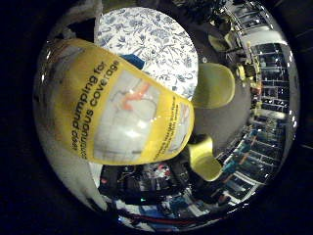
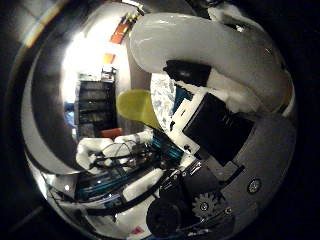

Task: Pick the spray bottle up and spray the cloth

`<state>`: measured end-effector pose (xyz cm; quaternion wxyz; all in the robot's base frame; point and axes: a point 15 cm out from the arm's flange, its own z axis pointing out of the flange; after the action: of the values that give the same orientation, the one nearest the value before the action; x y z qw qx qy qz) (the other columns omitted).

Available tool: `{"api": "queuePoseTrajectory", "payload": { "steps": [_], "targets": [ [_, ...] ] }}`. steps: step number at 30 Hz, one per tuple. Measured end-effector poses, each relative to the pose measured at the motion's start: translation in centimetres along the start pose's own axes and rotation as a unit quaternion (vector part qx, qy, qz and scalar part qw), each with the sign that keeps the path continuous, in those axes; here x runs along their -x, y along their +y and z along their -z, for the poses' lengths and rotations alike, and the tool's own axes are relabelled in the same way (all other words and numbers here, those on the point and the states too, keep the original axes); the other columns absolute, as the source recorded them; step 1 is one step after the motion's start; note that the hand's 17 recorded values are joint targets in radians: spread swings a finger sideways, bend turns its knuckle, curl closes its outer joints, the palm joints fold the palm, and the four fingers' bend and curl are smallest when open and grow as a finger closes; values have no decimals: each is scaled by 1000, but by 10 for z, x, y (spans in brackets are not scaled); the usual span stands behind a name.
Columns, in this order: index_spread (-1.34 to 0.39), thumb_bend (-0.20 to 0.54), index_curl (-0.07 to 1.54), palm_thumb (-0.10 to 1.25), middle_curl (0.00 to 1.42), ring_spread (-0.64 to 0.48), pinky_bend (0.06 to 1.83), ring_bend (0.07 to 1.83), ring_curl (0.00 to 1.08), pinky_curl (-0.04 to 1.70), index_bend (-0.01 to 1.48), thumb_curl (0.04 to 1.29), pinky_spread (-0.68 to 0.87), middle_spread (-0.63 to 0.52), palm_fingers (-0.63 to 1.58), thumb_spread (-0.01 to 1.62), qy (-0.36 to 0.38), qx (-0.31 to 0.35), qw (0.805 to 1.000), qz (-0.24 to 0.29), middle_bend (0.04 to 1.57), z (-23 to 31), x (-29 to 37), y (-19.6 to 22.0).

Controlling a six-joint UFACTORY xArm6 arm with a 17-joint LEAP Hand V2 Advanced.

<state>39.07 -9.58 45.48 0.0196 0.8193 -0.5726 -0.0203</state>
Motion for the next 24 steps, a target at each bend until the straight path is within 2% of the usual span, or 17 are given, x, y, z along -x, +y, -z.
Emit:
{"api": "queuePoseTrajectory", "payload": {
  "steps": [11,24],
  "targets": [
    [-180,-15,695,1079,554,-146,1041,1445,558,1151,1142,870,-198,-65,1217,799,114,53,992,8,1332,1,28,-18],
    [-180,-15,697,1069,554,-147,1034,1447,561,1161,1139,866,-202,-65,1219,816,190,107,976,13,1331,-58,57,-41]
  ]
}}
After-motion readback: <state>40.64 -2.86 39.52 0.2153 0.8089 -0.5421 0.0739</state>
